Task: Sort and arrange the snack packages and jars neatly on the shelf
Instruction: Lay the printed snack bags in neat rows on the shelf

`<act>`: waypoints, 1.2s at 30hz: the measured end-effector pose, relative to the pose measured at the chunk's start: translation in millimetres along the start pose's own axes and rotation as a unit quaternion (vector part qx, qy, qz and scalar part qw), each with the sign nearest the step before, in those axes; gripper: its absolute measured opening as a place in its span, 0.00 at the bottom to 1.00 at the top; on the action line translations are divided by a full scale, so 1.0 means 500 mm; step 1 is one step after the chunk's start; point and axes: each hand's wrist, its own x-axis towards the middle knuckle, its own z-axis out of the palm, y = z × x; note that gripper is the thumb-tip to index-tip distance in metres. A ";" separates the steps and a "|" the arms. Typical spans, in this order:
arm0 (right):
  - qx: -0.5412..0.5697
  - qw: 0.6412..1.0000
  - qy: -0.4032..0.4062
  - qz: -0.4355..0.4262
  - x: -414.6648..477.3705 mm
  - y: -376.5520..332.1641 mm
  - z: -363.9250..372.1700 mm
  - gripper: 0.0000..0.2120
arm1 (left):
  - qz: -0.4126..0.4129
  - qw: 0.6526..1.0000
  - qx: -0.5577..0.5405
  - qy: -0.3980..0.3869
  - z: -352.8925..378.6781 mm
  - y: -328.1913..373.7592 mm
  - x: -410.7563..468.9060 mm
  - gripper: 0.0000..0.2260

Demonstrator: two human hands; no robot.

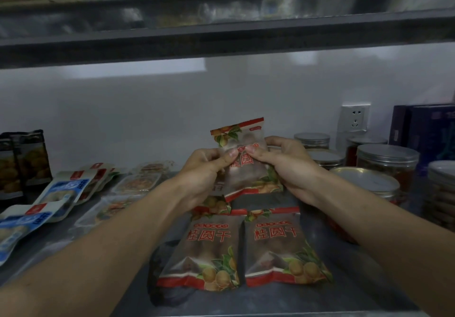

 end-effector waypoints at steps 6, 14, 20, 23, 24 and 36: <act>-0.014 0.999 0.025 -0.015 0.002 0.007 0.006 0.19 | 0.027 0.999 0.031 -0.001 -0.008 0.006 0.005 0.10; -0.025 0.992 0.120 0.041 0.002 0.012 -0.001 0.27 | 0.034 0.959 0.281 -0.010 -0.013 0.020 -0.023 0.24; -0.246 0.957 0.138 0.060 -0.004 0.029 -0.013 0.28 | -0.067 0.858 0.486 -0.155 -0.042 -0.015 -0.066 0.46; -0.391 0.915 0.081 0.051 -0.018 0.042 -0.006 0.16 | -0.064 0.839 0.519 -0.153 -0.040 -0.031 -0.071 0.45; -0.423 0.903 0.054 0.052 -0.026 0.046 -0.001 0.15 | -0.071 0.835 0.524 -0.151 -0.040 -0.031 -0.071 0.45; -0.549 0.835 -0.047 0.014 -0.041 0.085 0.038 0.20 | -0.106 0.822 0.545 -0.127 -0.044 -0.054 -0.080 0.46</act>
